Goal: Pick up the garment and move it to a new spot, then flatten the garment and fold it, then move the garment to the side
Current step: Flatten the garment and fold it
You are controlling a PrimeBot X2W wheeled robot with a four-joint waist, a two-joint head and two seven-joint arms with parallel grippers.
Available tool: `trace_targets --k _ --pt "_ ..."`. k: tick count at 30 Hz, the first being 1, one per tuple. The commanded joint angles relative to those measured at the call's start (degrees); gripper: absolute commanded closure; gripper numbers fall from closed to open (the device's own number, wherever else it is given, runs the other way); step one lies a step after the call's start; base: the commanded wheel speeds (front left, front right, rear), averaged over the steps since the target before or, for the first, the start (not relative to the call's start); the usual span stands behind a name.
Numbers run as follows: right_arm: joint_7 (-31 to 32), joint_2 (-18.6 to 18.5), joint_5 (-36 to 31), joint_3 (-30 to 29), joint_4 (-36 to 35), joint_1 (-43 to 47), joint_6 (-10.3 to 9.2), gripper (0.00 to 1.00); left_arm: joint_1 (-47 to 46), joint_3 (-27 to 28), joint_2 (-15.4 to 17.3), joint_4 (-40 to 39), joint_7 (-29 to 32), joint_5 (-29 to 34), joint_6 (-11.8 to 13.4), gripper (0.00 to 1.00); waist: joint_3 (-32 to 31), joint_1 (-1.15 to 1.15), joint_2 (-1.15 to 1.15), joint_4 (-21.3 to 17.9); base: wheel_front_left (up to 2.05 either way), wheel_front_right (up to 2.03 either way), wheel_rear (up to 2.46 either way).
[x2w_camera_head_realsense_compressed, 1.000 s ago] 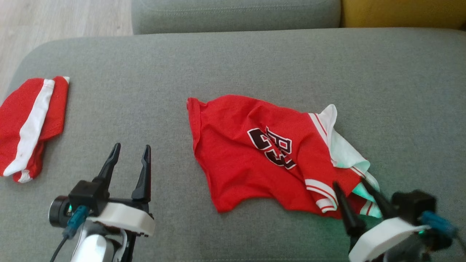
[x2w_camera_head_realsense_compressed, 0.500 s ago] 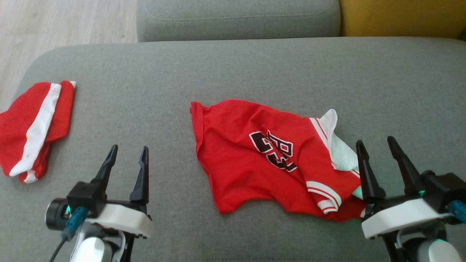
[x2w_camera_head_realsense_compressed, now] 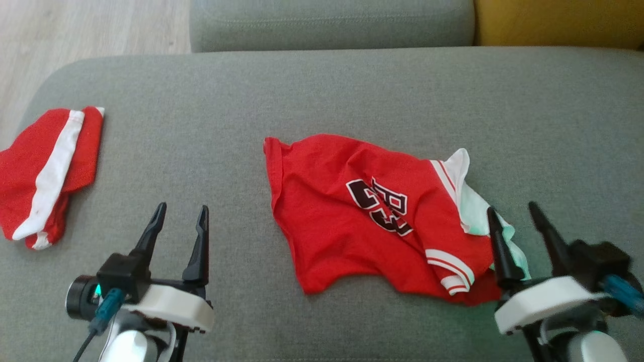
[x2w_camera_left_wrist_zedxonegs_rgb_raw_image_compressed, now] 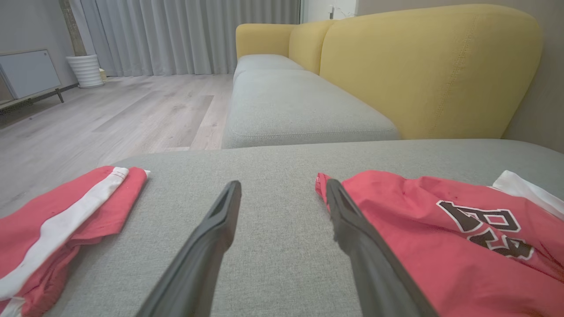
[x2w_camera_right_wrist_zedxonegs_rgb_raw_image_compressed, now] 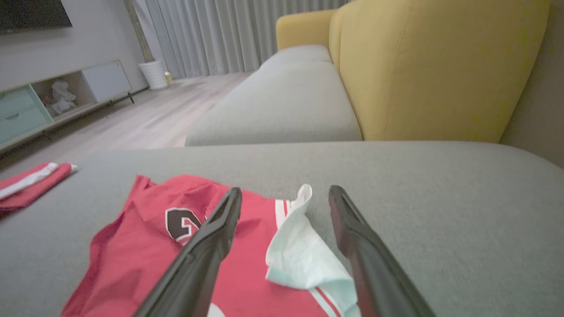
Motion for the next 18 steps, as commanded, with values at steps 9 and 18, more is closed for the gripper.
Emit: trace_targets --k 9,18 --pt "5.08 -0.35 -5.21 4.35 11.14 -7.87 0.43 0.00 -4.54 0.95 0.40 -1.30 -0.74 -0.51 -0.20 0.00 3.06 0.00 0.00 1.25 0.00 0.00 0.00" --pt "6.00 -0.35 -6.69 1.77 15.97 -12.01 0.43 1.00 -5.86 0.80 -0.16 -0.08 -1.56 -0.94 -0.44 0.00 4.76 0.00 0.00 1.57 0.00 0.00 0.00"
